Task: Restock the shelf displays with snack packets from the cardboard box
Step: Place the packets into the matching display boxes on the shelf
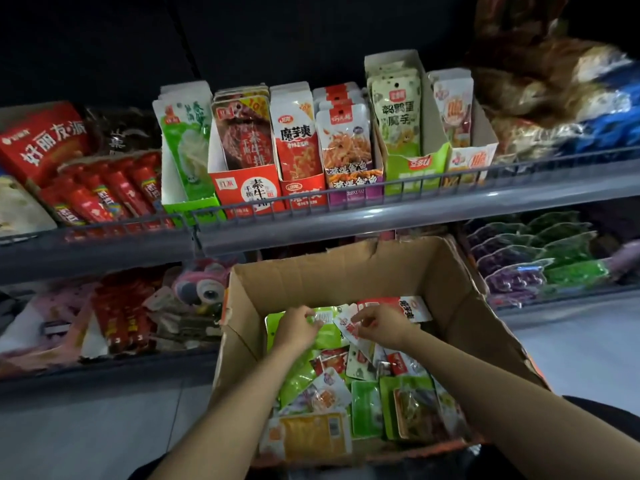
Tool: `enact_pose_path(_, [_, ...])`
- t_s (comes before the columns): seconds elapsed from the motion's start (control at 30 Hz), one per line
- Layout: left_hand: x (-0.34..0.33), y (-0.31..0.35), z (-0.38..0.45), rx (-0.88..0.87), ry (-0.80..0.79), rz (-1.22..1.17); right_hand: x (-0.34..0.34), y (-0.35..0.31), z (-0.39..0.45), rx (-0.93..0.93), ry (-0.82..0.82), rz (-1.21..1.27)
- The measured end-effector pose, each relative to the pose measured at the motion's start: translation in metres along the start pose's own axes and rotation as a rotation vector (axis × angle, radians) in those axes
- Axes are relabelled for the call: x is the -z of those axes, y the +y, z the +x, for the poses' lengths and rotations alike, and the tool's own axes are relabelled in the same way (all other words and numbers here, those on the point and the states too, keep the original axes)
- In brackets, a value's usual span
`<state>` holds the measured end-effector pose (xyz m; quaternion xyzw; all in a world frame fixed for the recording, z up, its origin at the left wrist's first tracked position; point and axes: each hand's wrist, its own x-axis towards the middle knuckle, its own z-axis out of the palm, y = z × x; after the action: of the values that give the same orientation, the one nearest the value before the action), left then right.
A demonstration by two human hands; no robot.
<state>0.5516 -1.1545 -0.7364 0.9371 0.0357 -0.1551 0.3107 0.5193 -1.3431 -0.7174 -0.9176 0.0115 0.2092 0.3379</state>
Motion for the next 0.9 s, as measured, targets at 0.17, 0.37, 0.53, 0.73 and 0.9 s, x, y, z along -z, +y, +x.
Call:
enact_pose_path(0.17, [-0.005,-0.02,0.014,0.046,0.087,0.134,-0.02,0.003,0.021,-0.032,-0.079,0.058])
enact_pose_path(0.37, [-0.016,-0.036,0.021,0.081,0.043,0.147,-0.041,0.0,0.042,-0.125,-0.079,0.144])
enact_pose_path(0.53, [-0.023,-0.043,0.02,0.077,0.091,0.182,-0.052,0.001,0.061,-0.22,-0.022,0.257])
enact_pose_path(0.73, [-0.026,-0.044,0.021,0.101,0.152,0.113,-0.051,-0.002,0.08,-0.277,-0.012,0.306])
enact_pose_path(0.9, [-0.025,-0.036,0.02,0.163,0.201,-0.038,-0.05,-0.009,0.083,-0.319,0.09,0.604])
